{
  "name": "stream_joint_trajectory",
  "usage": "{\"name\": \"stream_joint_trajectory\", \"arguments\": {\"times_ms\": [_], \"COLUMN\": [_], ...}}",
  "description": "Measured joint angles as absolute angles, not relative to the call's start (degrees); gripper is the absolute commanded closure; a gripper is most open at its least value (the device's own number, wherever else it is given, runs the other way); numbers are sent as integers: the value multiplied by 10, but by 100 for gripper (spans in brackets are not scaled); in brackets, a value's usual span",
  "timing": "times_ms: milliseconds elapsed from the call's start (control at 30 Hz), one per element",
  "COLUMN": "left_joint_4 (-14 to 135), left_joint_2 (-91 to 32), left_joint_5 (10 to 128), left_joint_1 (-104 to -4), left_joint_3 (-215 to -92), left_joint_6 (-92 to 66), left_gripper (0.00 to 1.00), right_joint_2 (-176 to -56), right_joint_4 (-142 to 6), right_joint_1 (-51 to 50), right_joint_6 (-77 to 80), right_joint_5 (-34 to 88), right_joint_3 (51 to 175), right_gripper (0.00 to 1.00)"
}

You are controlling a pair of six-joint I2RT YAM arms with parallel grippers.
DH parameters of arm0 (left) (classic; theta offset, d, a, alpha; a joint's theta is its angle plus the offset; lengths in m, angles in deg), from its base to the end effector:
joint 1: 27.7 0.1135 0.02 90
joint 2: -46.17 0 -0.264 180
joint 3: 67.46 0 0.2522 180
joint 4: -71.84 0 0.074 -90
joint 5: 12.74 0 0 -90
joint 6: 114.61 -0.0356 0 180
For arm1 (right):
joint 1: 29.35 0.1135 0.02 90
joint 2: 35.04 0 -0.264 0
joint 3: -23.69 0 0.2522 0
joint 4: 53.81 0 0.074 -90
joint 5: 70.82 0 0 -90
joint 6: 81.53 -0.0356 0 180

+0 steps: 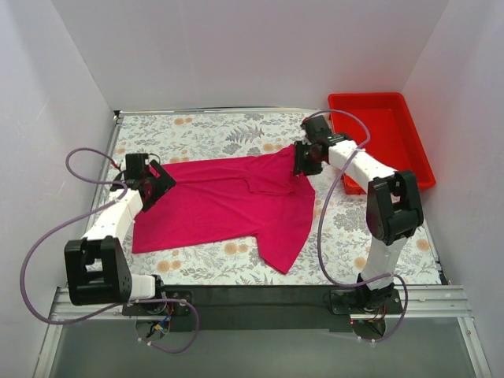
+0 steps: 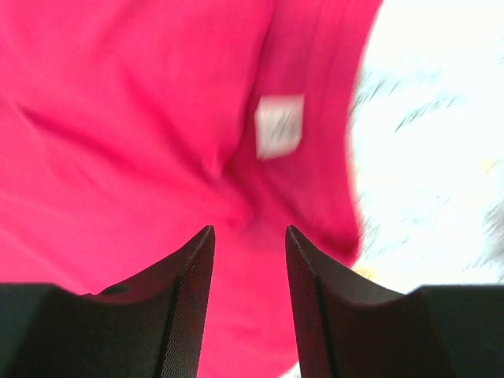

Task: Fold and stack the t-shirts
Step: Fold the tshirt

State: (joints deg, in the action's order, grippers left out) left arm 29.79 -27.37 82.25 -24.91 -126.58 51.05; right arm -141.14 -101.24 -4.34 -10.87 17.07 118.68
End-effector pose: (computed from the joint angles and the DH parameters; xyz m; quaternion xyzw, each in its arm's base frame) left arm 0.2495 0.0153 0.2126 -0.6146 0.7331 -0.1376 0.2566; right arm 0.3611 0.1670 0.2251 -0.0426 0.9615 0.0859 0.2577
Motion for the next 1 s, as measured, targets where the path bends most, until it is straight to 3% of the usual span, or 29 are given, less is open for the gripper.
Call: {"name": "stream_joint_trajectory", "arguments": {"times_ms": [300,600,1000], "left_joint_4": [325,338,357], "left_joint_2": [-482,-633,-687], "left_joint_5": [844,853,855], "left_joint_1": [-224,-209,-206], "left_joint_3": [-1470,-1576,-1602], "left_joint_6": [526,534,521], "left_gripper": [22,24,25], "right_joint_2": [-1465,-1581,-1684], "right_joint_4": [-878,-798,-728], "right_joint_1": [-191,-195,-189], "right_joint_6": [-164,-232,-291], "right_joint_5": [295,340,391], "right_joint_3": [1275,1334,1390], "right_gripper": [50,51,55]}}
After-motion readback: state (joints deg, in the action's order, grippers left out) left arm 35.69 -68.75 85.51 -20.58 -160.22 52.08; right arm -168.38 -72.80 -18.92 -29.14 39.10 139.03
